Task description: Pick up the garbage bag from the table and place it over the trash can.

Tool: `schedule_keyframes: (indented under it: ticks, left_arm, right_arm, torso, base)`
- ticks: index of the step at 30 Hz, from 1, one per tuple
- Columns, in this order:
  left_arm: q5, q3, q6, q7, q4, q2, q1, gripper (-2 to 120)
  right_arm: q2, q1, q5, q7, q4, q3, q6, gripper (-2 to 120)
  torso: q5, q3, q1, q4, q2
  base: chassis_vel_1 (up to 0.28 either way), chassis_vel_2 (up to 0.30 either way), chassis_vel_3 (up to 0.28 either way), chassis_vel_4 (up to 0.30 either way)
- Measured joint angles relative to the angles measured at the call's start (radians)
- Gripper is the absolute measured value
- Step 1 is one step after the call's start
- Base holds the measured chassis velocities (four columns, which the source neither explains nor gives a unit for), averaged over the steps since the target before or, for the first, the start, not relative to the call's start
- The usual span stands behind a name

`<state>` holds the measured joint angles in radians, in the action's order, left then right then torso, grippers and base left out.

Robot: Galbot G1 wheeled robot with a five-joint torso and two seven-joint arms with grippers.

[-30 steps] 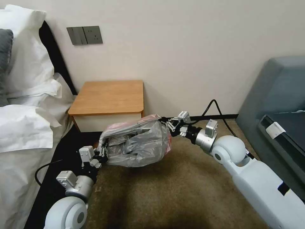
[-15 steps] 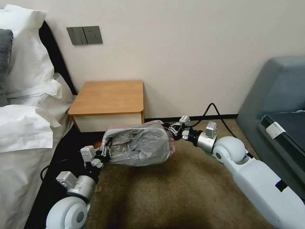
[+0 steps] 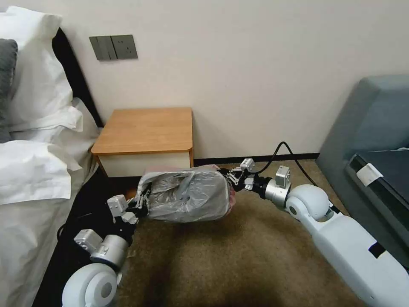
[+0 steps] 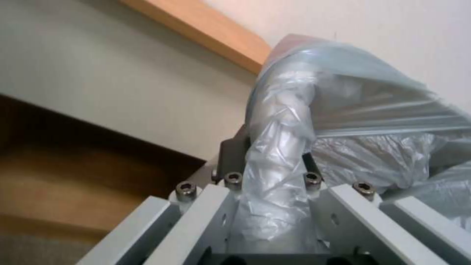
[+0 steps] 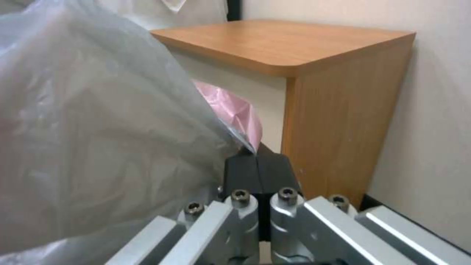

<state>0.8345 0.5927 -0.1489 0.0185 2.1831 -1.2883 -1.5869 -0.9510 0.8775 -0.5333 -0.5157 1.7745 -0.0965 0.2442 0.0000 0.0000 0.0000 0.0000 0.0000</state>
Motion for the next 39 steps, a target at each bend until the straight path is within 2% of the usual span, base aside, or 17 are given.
schedule_keyframes:
  ticks: [5, 7, 9, 11, 12, 16, 18, 20, 21, 25, 28, 31, 33, 34, 36, 37, 39]
  left_arm:
    - [0.037, 0.001, -0.015, 0.018, -0.002, -0.001, 0.007, 5]
    - [0.038, 0.005, -0.013, 0.027, -0.013, -0.002, 0.011, 5]
    - [0.036, 0.005, -0.013, 0.028, -0.018, -0.002, 0.011, 5]
    - [0.028, 0.005, -0.011, 0.032, -0.026, -0.002, 0.013, 5]
    - [0.028, 0.005, -0.011, 0.032, -0.026, -0.002, 0.013, 5]
    - [0.025, 0.004, -0.011, 0.041, -0.031, 0.001, 0.02, 5]
    - [0.025, 0.004, -0.011, 0.044, -0.032, 0.001, 0.022, 5]
    - [0.025, 0.004, -0.012, 0.052, -0.036, 0.002, 0.025, 5]
    - [0.025, 0.004, -0.012, 0.052, -0.036, 0.002, 0.025, 5]
    - [0.01, 0.003, -0.014, 0.068, -0.041, 0.003, 0.03, 5]
    - [-0.055, -0.004, -0.006, 0.07, -0.05, 0.003, 0.032, 5]
    - [-0.119, -0.012, 0.01, 0.069, -0.057, 0.002, 0.032, 5]
    - [-0.196, -0.023, 0.033, 0.062, -0.063, 0.001, 0.031, 5]
    - [-0.196, -0.023, 0.033, 0.062, -0.063, 0.001, 0.031, 5]
    - [-0.244, -0.03, 0.048, 0.054, -0.063, 0.001, 0.03, 5]
    - [-0.244, -0.03, 0.048, 0.054, -0.063, 0.001, 0.03, 5]
    - [-0.289, -0.034, 0.064, 0.046, -0.064, 0.0, 0.028, 5]
  right_arm:
    - [-0.012, 0.005, 0.011, 0.023, -0.013, -0.003, -0.014, 0]
    - [-0.014, 0.011, 0.01, 0.057, -0.009, -0.008, -0.018, 10]
    - [-0.014, 0.015, 0.009, 0.068, -0.005, -0.01, -0.02, 14]
    - [-0.011, 0.028, 0.004, 0.09, 0.011, -0.019, -0.029, 25]
    - [-0.011, 0.028, 0.004, 0.09, 0.011, -0.019, -0.029, 25]
    - [0.011, 0.071, 0.002, 0.1, 0.046, -0.056, -0.035, 43]
    - [0.015, 0.082, 0.002, 0.102, 0.057, -0.067, -0.036, 46]
    - [0.035, 0.121, -0.006, 0.111, 0.114, -0.111, -0.036, 58]
    - [0.035, 0.121, -0.006, 0.111, 0.114, -0.111, -0.036, 58]
    - [0.062, 0.168, -0.032, 0.121, 0.197, -0.181, -0.026, 71]
    - [0.087, 0.168, -0.076, 0.133, 0.276, -0.208, 0.007, 85]
    - [0.099, 0.142, -0.088, 0.149, 0.325, -0.18, 0.033, 95]
    - [0.116, 0.074, -0.075, 0.155, 0.368, -0.082, 0.054, 99]
    - [0.116, 0.074, -0.075, 0.155, 0.368, -0.082, 0.054, 99]
    - [0.118, -0.032, -0.024, 0.146, 0.379, 0.043, 0.064, 100]
    - [0.118, -0.032, -0.024, 0.146, 0.379, 0.043, 0.064, 100]
    - [0.093, -0.159, 0.035, 0.147, 0.366, 0.185, 0.075, 99]
  torso:
    - [0.0, 0.0, 0.0, 0.0001, 0.0]
    - [0.0002, 0.0, 0.0, 0.0001, 0.0]
    - [0.0001, 0.0, 0.0, 0.0001, 0.0]
    - [0.0, 0.0, 0.0, 0.0002, 0.0]
    - [0.0, 0.0, 0.0, 0.0002, 0.0]
    - [0.0001, 0.0, 0.0, 0.0001, 0.0]
    - [0.0001, 0.0, 0.0, 0.0, 0.0]
    - [-0.0001, 0.0, 0.0, -0.0001, 0.0]
    - [-0.0001, 0.0, 0.0, -0.0001, 0.0]
    - [0.0001, 0.0, 0.0, -0.0002, 0.0]
    - [-0.0001, 0.0, 0.0, -0.0002, 0.0]
    - [-0.0001, 0.0, 0.0, -0.0001, 0.0]
    - [0.0, 0.0, 0.0, -0.0002, 0.0]
    - [0.0, 0.0, 0.0, -0.0002, 0.0]
    - [-0.0001, 0.0, 0.0, 0.0001, 0.0]
    - [-0.0001, 0.0, 0.0, 0.0001, 0.0]
    - [-0.0002, 0.0, 0.0, 0.0003, 0.0]
  base:
    - [0.0, 0.0, 0.0, 0.0]
    - [0.0, 0.0, 0.0, 0.0]
    - [0.0, 0.0, 0.0, 0.0]
    - [0.0, 0.0, 0.0, 0.0]
    - [0.0, 0.0, 0.0, 0.0]
    - [0.0, 0.0, 0.0, 0.0]
    - [0.0, 0.0, 0.0, 0.0]
    - [0.0, 0.0, 0.0, 0.0]
    - [0.0, 0.0, 0.0, 0.0]
    - [0.0, 0.0, 0.0, 0.0]
    - [0.0, 0.0, 0.0, 0.0]
    - [0.0, 0.0, 0.0, 0.0]
    - [0.0, 0.0, 0.0, 0.0]
    - [0.0, 0.0, 0.0, 0.0]
    - [0.0, 0.0, 0.0, 0.0]
    - [0.0, 0.0, 0.0, 0.0]
    - [0.0, 0.0, 0.0, 0.0]
